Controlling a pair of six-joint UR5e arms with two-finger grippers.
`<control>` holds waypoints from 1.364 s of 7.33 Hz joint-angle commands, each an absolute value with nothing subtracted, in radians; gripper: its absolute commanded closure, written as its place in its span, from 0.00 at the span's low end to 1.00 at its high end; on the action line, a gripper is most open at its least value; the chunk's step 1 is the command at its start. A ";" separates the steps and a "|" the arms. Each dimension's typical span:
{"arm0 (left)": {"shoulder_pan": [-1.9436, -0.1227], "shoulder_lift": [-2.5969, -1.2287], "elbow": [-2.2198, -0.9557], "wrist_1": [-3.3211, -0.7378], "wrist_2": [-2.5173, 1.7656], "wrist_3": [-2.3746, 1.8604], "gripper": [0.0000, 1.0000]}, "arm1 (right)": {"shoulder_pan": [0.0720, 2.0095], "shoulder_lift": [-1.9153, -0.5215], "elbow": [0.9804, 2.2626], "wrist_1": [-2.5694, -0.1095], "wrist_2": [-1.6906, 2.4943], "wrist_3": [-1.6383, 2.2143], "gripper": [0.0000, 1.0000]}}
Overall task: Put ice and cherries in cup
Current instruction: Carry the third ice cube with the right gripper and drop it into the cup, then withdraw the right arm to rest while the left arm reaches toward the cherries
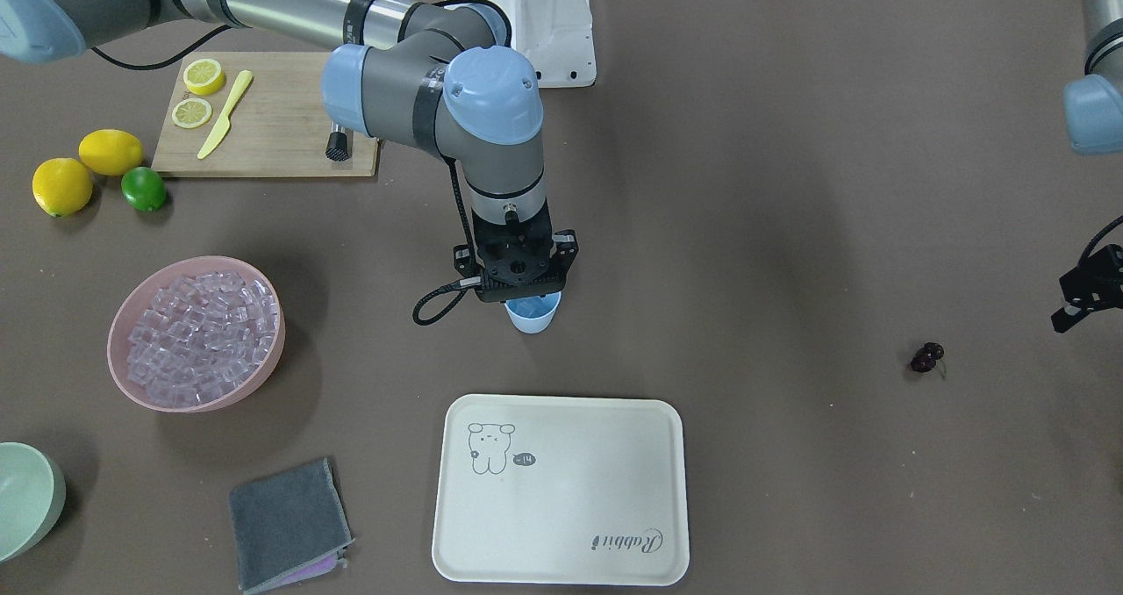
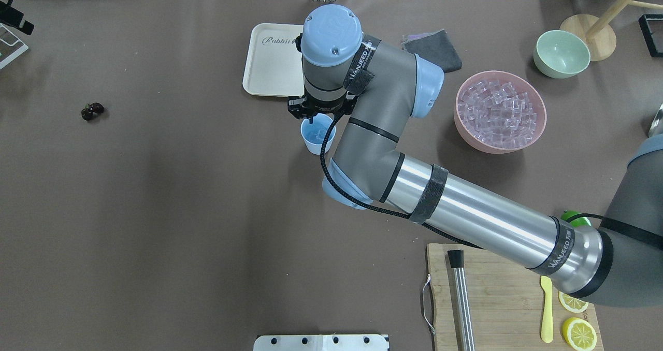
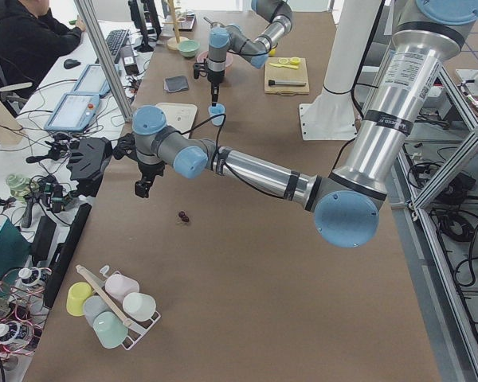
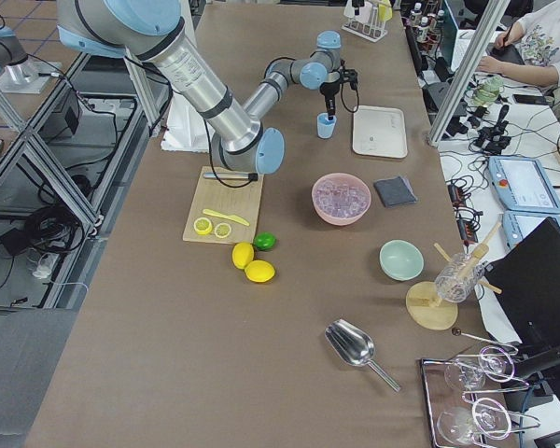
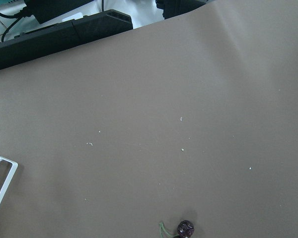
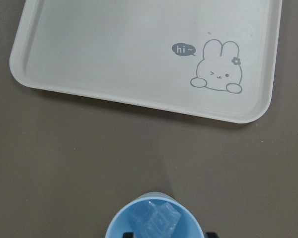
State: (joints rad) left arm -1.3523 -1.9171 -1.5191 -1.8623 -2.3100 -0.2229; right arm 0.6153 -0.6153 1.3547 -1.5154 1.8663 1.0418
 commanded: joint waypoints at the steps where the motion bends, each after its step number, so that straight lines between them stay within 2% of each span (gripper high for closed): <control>1: -1.347 -1.908 -1.513 -1.893 -2.309 -0.221 0.02 | 0.617 -0.611 1.358 -1.523 1.859 1.051 0.02; 3: -1.323 -1.908 -1.500 -1.920 -2.182 -0.221 0.02 | 0.705 -0.650 1.438 -1.570 1.955 1.034 0.02; 5: -1.246 -1.925 -1.500 -1.908 -2.181 -0.227 0.02 | 0.892 -0.888 1.695 -1.653 2.119 0.773 0.02; 6: -1.186 -1.945 -1.456 -1.920 -2.177 -0.224 0.01 | 0.985 -1.039 1.765 -1.651 2.170 0.592 0.02; 9: -1.151 -1.942 -1.419 -1.951 -2.178 -0.222 0.02 | 1.376 -1.413 1.818 -1.641 2.368 -0.044 0.02; 10: -1.144 -1.947 -1.387 -1.985 -2.177 -0.222 0.02 | 1.485 -1.474 1.806 -1.652 2.390 -0.205 0.02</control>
State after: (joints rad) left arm -1.1584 -1.9444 -1.4202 -1.9507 -2.1785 -0.2214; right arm 1.3277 -1.3628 1.8099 -1.6433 2.3415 0.0412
